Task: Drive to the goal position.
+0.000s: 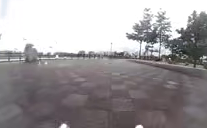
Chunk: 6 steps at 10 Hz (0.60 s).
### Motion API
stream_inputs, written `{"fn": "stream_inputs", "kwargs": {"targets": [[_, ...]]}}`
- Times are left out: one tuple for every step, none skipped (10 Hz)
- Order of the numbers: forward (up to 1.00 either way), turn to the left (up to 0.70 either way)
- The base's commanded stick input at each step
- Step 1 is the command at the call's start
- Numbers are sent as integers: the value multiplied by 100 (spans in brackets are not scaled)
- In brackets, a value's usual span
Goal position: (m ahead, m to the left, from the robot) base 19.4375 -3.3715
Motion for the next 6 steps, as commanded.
{"fn": "stream_inputs", "kwargs": {"targets": [[85,-33],[85,-33],[85,-33],[85,-33],[85,-33],[85,-33]]}}
